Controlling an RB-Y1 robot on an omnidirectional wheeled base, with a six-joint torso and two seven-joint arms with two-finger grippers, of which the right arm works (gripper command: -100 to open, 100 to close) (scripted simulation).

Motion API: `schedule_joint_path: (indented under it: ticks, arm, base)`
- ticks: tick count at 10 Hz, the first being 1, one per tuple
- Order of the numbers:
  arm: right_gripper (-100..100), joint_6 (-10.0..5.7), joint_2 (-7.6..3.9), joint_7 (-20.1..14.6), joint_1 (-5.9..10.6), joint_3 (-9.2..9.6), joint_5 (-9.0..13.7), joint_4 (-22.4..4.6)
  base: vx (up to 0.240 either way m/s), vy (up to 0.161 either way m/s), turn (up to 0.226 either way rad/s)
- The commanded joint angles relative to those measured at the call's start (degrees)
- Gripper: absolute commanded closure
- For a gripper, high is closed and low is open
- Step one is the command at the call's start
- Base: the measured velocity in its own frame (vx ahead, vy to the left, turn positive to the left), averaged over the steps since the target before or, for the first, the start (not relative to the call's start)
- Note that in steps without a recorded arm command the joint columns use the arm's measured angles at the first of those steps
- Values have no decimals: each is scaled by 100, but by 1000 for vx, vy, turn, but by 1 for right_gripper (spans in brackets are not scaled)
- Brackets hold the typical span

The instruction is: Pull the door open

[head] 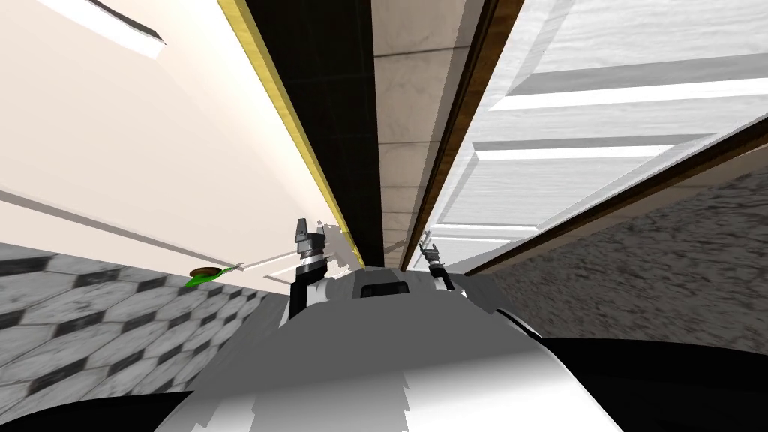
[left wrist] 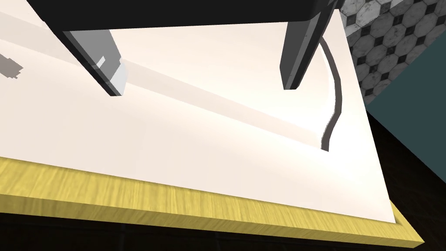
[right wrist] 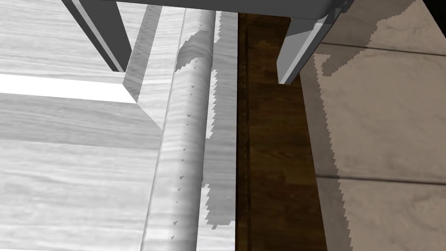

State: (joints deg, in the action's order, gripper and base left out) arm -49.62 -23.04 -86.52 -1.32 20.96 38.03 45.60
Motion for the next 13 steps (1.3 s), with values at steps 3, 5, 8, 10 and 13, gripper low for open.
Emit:
schedule_joint_path:
  ticks: [3, 5, 8, 10, 13]
  arm:
    - [-100, -189, -63, -185, 34, -49, 23, -304]
    - [100, -173, -53, -171, 49, -32, 14, -305]
    - [100, -173, -53, -171, 49, -32, 14, -305]
    - [100, -173, -53, -171, 49, -32, 14, -305]
    - [100, -328, -264, -443, -60, 197, -76, -270]
  base:
    - [111, -13, 70]
    - [13, -1, 0]
    - [-9, -3, -3]
    - [0, 0, 0]
    - [-172, -44, 107]
